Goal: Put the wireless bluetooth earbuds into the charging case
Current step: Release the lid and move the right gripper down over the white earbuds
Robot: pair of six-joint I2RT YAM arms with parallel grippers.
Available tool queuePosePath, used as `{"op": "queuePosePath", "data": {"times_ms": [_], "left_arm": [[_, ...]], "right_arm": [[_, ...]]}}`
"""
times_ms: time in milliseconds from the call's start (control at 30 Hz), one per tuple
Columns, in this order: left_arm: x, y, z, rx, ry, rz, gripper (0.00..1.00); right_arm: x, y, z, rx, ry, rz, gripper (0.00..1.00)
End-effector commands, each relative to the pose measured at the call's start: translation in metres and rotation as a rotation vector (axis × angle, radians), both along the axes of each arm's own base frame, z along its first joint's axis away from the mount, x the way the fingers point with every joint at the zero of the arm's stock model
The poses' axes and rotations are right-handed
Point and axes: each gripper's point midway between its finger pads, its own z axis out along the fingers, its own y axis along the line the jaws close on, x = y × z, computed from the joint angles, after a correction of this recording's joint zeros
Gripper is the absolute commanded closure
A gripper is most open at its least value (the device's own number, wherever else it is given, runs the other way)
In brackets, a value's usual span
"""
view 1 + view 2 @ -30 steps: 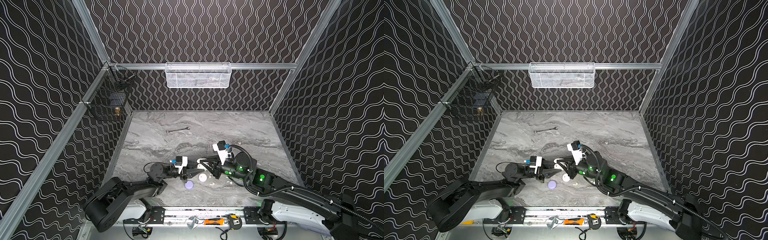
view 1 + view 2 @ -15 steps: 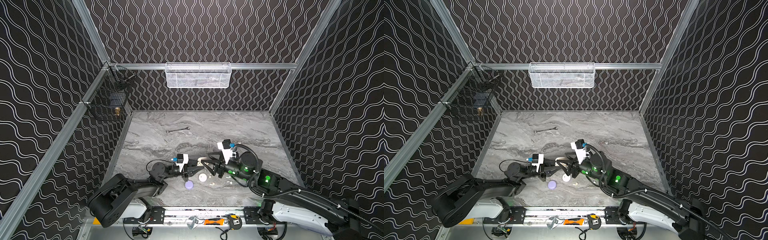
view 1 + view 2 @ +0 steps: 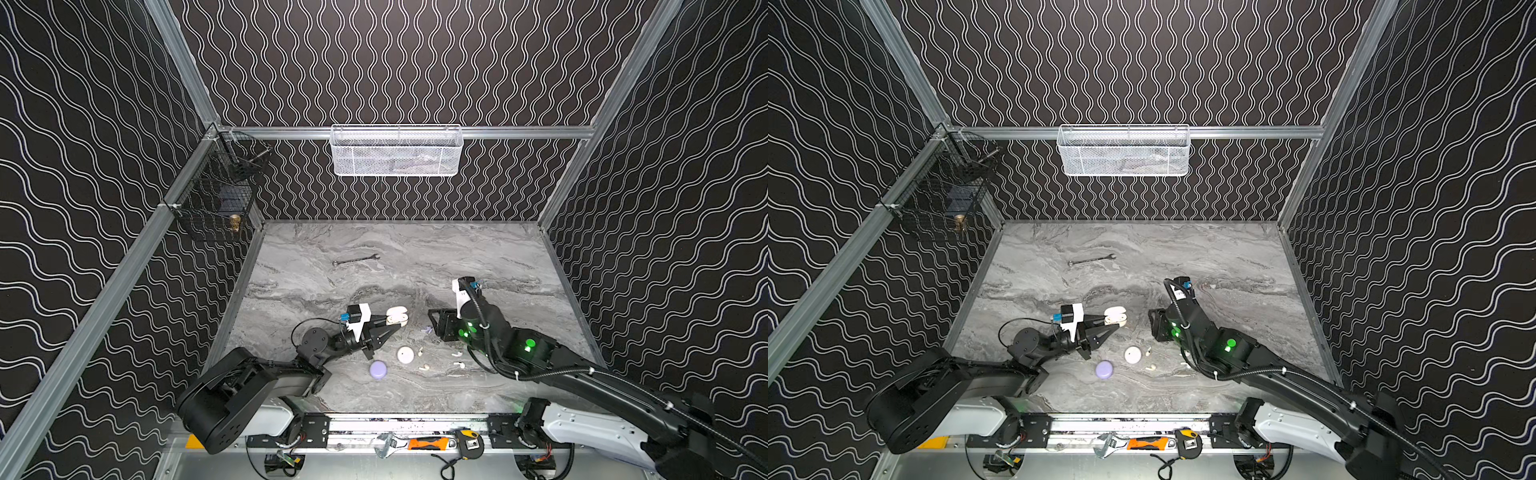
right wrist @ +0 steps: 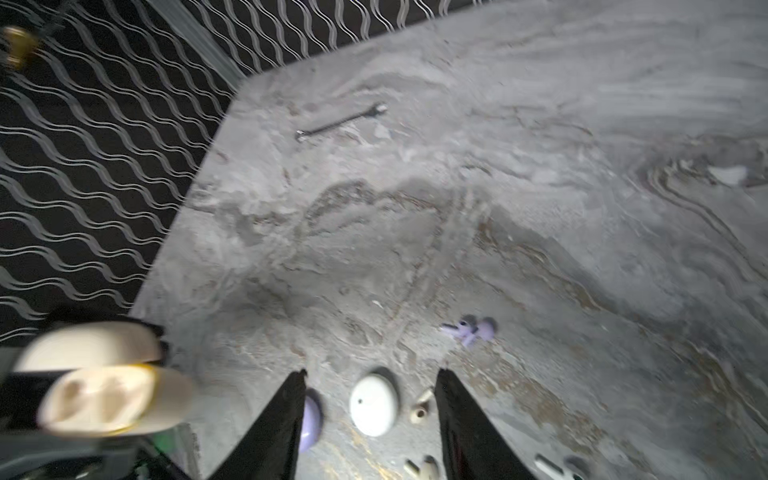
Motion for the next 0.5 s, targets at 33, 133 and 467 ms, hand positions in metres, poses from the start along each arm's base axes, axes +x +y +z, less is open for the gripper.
{"op": "queuePosePath", "data": {"times_ms": [33, 133, 467], "left_arm": [[0.010, 0.012, 0.008, -0.031, -0.024, 0.085, 1.00], [0.002, 0.009, 0.015, -0.031, -0.064, 0.046, 1.00], [-0.013, 0.010, 0.025, -0.033, -0.144, 0.004, 1.00]], "right_arm": [[-0.003, -0.011, -0.052, -0.015, 0.182, -0.033, 0.53], [0.002, -0.018, -0.072, -0.037, 0.222, -0.058, 0.55], [0.011, -0.013, -0.110, -0.143, 0.315, -0.031, 0.62]]}}
